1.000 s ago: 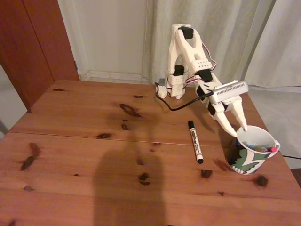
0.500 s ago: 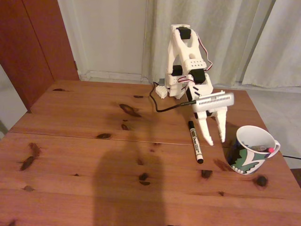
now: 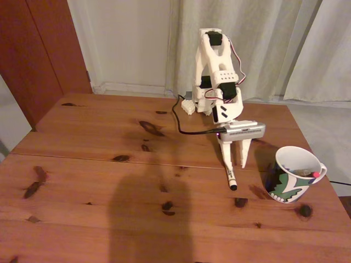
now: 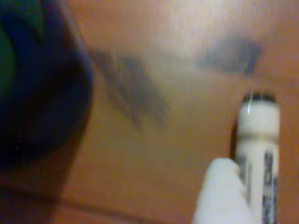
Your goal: Clean up the desk and place the pens and markers into the cup
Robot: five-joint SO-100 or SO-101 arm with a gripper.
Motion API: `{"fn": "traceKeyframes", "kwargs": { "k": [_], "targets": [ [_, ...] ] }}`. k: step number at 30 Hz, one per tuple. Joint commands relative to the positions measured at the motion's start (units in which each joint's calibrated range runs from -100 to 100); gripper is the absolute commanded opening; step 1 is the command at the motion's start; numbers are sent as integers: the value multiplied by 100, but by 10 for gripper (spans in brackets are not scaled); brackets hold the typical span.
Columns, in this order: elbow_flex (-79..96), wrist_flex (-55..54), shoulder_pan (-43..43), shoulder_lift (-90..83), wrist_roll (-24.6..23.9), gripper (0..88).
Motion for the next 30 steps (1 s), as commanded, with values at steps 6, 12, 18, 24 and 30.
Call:
{"fn": "traceKeyframes", "kwargs": {
  "k": [6, 12, 18, 24, 30],
  "targets": [
    [291, 27, 19, -101, 243, 151],
    [553, 27, 100, -101, 342, 154],
    [887, 18, 100, -142, 452, 149],
    [1148, 10, 92, -490, 452, 147],
    [1283, -42, 84, -631, 452, 0]
  ]
}}
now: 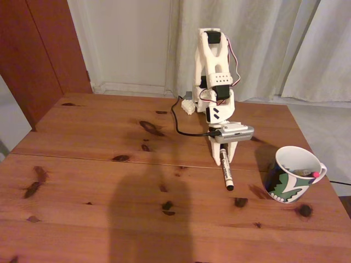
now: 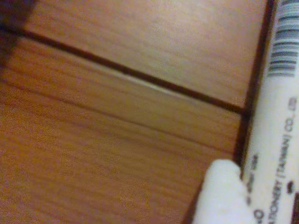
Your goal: Clean up the desk and place the pens and markers into the cup
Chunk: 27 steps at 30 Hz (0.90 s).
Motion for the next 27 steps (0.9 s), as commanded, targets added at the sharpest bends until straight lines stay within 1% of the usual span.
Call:
{"fn": "traceKeyframes", "kwargs": {
  "k": [1, 4, 6, 9, 12, 18, 20, 25, 27],
  "targets": [
    [-8, -42, 3, -266, 37, 9],
    [-89, -68, 3, -348, -5, 5],
    [-306, -292, 11, -365, -47, 5],
    [-558, -756, 43, -340, -272, 5],
    [-621, -1006, 180, -332, -288, 5],
    [-666, -1057, 196, -382, -319, 5],
    [-829, -1221, 196, -382, -351, 5],
    [-1171, -2322, 317, -390, -869, 5],
    [-1225, -2786, 341, -373, -1005, 5]
  ]
}}
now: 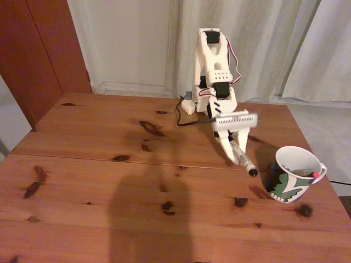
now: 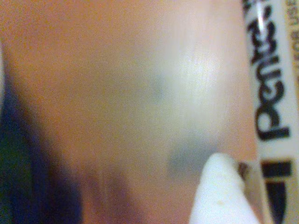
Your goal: Clean up the desk and place the pens and markers into the cup
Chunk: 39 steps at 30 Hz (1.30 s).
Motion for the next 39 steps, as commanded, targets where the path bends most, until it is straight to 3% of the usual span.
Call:
{"fn": "traceKeyframes", "kwargs": {
  "k": [1, 9, 28, 39],
  "targets": [
    [-444, -927, 85, -281, -227, 5],
    [-606, -2252, 174, -248, -636, 5],
    [-3113, -2218, 383, 1515, -720, 5],
    [-3131, -2200, 134, 1920, -683, 5]
  ]
}}
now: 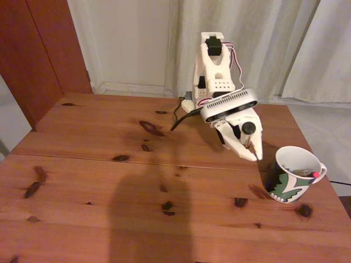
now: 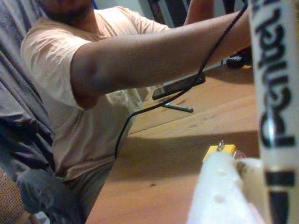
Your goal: Clean up the desk and place the pens and markers into the cup
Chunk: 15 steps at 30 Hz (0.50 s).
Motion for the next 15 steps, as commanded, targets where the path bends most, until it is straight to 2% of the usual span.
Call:
{"fn": "traceKeyframes", "kwargs": {
  "k": [1, 5, 15],
  "targets": [
    [-163, -110, -261, -121, 40, 5],
    [143, -179, -519, -146, 187, 5],
    [306, -179, -1033, -154, 203, 5]
  ]
}}
